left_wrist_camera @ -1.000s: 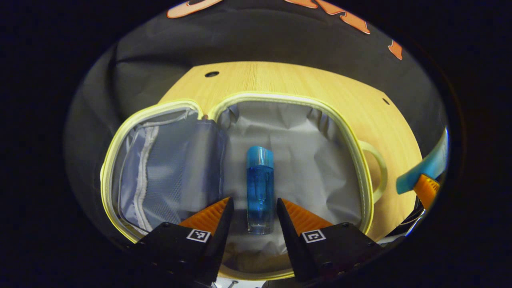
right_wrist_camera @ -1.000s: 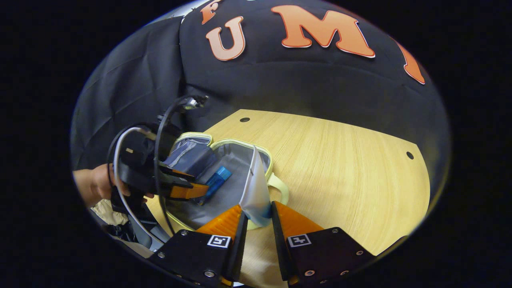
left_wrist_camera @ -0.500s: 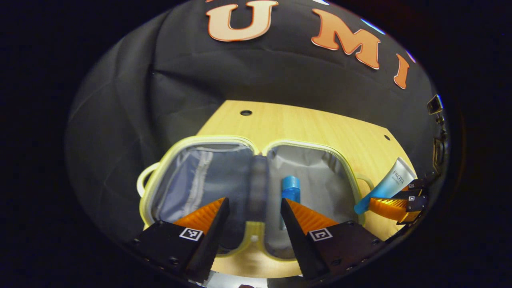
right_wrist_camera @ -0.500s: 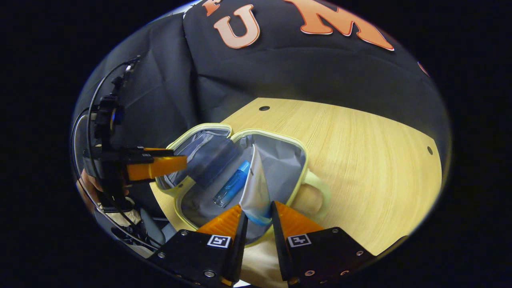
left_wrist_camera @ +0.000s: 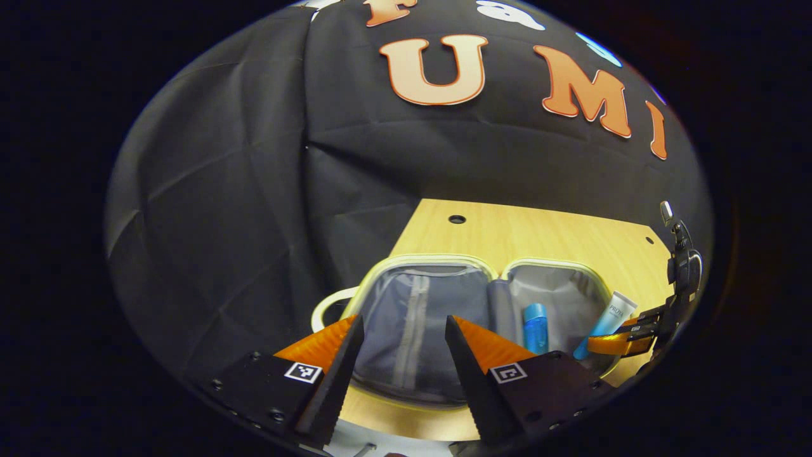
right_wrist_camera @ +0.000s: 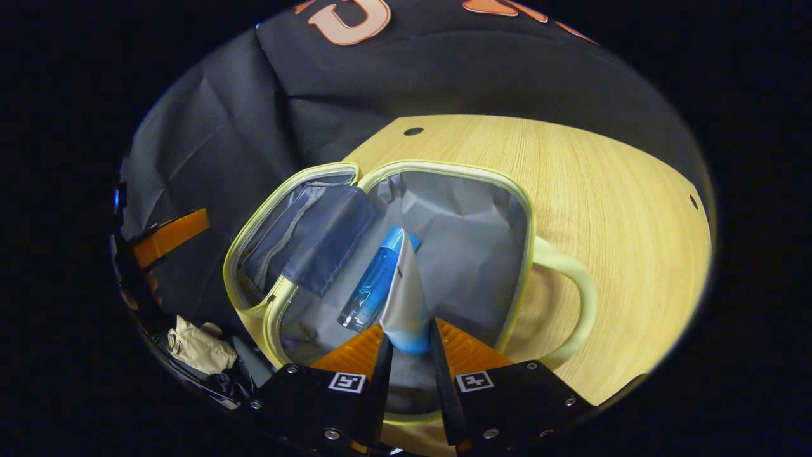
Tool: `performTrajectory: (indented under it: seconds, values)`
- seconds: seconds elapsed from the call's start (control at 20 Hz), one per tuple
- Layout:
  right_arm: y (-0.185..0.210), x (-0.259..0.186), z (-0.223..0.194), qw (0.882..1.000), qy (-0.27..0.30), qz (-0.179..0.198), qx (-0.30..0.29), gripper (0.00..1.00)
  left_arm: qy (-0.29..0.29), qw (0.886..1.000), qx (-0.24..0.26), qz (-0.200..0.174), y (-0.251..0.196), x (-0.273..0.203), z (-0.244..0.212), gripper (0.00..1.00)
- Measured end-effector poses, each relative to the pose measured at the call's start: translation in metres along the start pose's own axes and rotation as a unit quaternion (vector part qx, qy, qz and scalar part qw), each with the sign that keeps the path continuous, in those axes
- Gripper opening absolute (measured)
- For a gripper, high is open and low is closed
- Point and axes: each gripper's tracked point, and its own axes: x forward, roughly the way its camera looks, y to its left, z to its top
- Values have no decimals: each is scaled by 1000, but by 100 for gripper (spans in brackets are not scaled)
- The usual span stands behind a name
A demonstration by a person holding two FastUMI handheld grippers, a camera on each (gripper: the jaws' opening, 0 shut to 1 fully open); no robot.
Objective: First open the suitcase, pack the skin care products into it, and then close the suitcase.
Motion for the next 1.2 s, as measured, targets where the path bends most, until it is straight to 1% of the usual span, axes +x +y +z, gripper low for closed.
performTrajectory:
  seconds: [0.1,0.15,0.2,0.35,0.6,0.7,0.75,0.8,0.85,0.9,0.95,1.0,1.05,1.1,1.15,1.2]
  values:
    - [2,11,0,1000,12,-9,6,38,-1,1000,5,15,20,1,-7,81]
    - [0,14,6,1000,-2,-13,12,38,1,1000,6,22,30,0,-11,81]
    - [-1,16,10,1000,3,-17,19,38,1,1000,3,27,38,0,-13,81]
    - [-14,30,6,998,26,-42,41,38,7,999,-11,39,54,2,-17,81]
    - [-17,24,12,997,13,-57,55,37,13,997,-43,68,82,17,-20,81]
    - [-18,20,15,996,5,-57,66,37,15,996,-63,69,92,25,-19,81]
    - [-18,12,20,996,0,-54,72,40,17,995,-72,70,96,28,-21,81]
    - [-20,4,22,996,-10,-56,73,45,20,994,-80,70,98,30,-21,81]
    - [-23,-5,28,996,-24,-56,71,48,24,993,-91,70,103,36,-24,83]
    - [-28,-15,34,995,-40,-62,67,54,29,992,-105,67,106,41,-25,83]
    - [-35,-25,41,994,-58,-73,63,58,35,989,-122,74,113,44,-28,83]
    - [-42,-37,45,992,-76,-86,58,64,38,987,-141,70,114,51,-29,84]
    - [-47,-47,49,990,-92,-96,51,58,46,984,-161,67,116,55,-32,86]
    - [-50,-56,52,988,-108,-104,45,59,48,980,-185,64,120,61,-32,87]
    - [-53,-65,56,986,-122,-111,39,67,51,975,-207,57,122,66,-32,87]
    - [-57,-78,58,983,-136,-121,35,70,55,970,-229,53,126,69,-33,88]
